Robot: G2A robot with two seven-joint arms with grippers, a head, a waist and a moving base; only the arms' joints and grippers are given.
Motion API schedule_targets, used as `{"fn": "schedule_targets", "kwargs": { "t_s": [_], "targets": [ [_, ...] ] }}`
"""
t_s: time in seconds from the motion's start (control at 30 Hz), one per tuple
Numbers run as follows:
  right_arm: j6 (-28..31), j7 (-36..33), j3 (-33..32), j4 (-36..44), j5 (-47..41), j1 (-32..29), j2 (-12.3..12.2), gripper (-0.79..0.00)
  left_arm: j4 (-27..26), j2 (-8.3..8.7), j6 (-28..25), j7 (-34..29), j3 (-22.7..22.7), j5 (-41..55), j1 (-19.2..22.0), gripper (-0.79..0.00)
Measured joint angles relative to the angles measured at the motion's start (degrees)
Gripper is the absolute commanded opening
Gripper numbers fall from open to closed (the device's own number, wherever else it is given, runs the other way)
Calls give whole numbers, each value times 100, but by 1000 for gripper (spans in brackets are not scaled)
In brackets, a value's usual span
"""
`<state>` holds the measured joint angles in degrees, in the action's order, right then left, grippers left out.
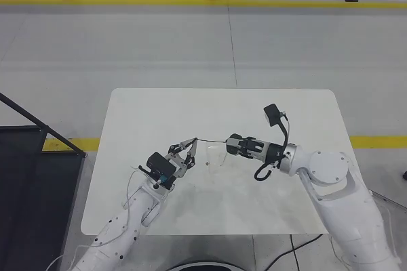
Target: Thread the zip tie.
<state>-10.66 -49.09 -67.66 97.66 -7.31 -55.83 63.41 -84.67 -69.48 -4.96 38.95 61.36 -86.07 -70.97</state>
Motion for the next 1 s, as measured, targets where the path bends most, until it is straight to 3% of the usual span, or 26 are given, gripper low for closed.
{"fn": "schedule_targets", "kwargs": {
  "t_s": [1.0],
  "targets": [
    [756,-120,-233,35,-464,-250,-45,-785,0,0,0,0,0,0,0,-785]
  ]
}}
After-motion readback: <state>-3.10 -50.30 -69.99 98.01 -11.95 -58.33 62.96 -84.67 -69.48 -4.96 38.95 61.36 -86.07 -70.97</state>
